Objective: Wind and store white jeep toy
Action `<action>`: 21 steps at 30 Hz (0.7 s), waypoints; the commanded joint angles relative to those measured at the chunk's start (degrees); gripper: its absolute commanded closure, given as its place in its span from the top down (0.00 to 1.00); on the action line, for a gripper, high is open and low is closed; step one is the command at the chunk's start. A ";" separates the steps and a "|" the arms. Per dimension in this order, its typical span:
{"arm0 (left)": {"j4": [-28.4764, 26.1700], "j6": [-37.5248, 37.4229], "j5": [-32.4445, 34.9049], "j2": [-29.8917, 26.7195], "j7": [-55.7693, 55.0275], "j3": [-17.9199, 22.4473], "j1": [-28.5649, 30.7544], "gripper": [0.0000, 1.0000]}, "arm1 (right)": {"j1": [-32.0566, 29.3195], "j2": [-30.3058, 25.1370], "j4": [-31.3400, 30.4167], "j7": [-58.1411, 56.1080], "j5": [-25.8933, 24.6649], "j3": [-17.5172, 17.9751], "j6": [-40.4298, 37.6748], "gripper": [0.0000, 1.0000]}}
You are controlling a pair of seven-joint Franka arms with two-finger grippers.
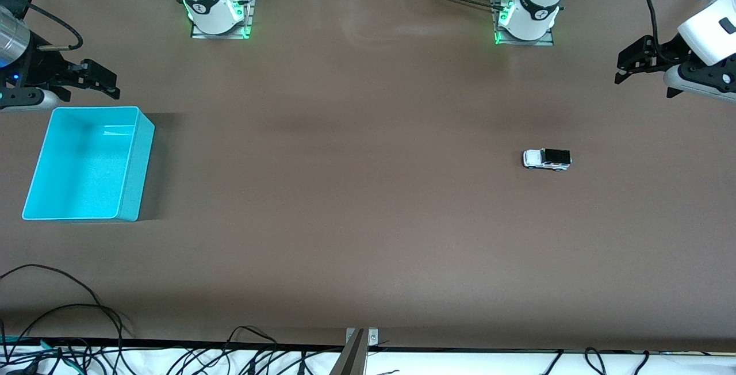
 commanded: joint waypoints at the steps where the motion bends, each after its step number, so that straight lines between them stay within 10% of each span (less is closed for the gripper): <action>1: 1.69 -1.31 1.00 0.73 1.20 -0.12 0.16 1.00 | -0.13 -1.28 -0.37 0.71 -0.07 0.10 -1.27 1.00; 21: 1.69 -1.31 0.92 0.73 0.59 -0.12 0.16 1.00 | -0.13 -1.10 0.07 0.53 -0.51 0.28 -0.57 1.00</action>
